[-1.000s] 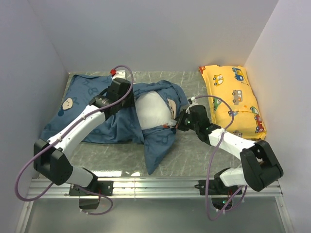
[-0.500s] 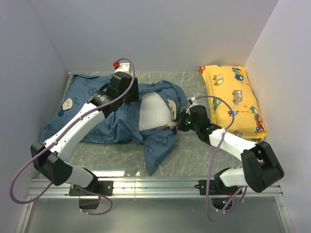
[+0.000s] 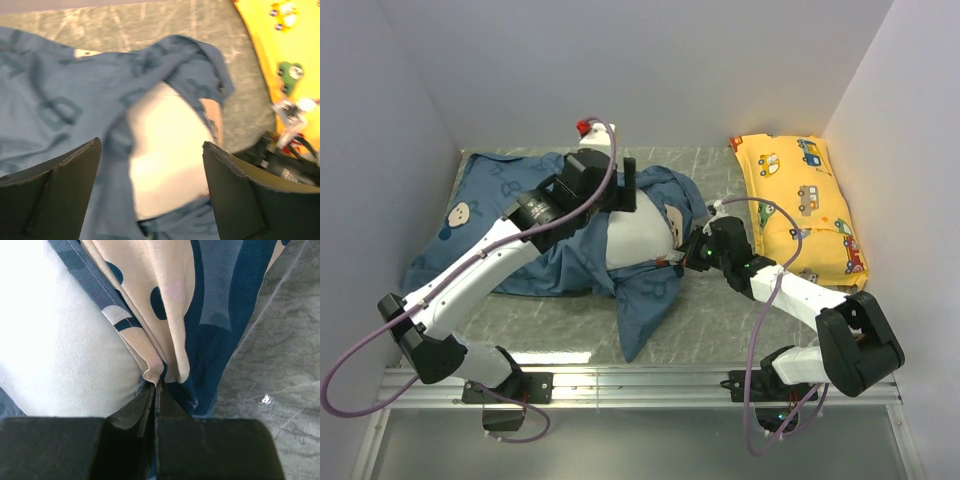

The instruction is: Remove the pillowcase from the pillow

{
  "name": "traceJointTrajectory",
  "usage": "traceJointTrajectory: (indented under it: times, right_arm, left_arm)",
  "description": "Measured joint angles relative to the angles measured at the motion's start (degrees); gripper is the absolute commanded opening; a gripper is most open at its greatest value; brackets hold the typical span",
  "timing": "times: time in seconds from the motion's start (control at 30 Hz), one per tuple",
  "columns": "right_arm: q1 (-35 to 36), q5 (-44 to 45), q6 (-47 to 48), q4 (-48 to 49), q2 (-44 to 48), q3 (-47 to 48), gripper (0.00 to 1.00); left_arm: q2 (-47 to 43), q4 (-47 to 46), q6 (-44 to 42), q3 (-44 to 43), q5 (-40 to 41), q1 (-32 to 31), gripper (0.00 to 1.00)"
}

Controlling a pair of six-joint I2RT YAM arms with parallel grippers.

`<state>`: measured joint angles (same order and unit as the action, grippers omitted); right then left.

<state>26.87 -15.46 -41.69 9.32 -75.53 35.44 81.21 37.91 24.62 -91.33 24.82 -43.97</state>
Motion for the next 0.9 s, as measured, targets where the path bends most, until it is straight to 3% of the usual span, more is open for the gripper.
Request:
traceJointTrajectory:
  times: [0.2, 0.4, 0.73, 0.77, 0.9]
  right_arm:
    - [0.00, 0.00, -0.02, 0.02, 0.00, 0.00, 0.00]
    - [0.22, 0.68, 0.22, -0.09, 0.00, 0.00, 0.00]
    - [0.26, 2.38, 1.73, -2.56, 1.90, 0.00, 0.00]
    - [0.26, 2.51, 1.81, -2.71, 2.10, -0.02, 0.00]
    - [0.26, 2.56, 2.16, -3.08, 3.50, -0.24, 0.00]
  left_arm:
    - [1.49, -0.92, 0.57, -0.02, 3.08, -7.26, 0.92]
    - [9.33, -2.91, 3.21, 2.95, 7.85, -12.24, 0.97]
    - [23.39, -1.92, 6.60, 4.02, 17.55, -13.44, 0.99]
    - [23.67, -2.12, 6.58, 4.00, 17.81, -13.42, 0.96]
    - [24.94, -2.80, 6.49, 3.10, 17.94, -12.28, 0.14]
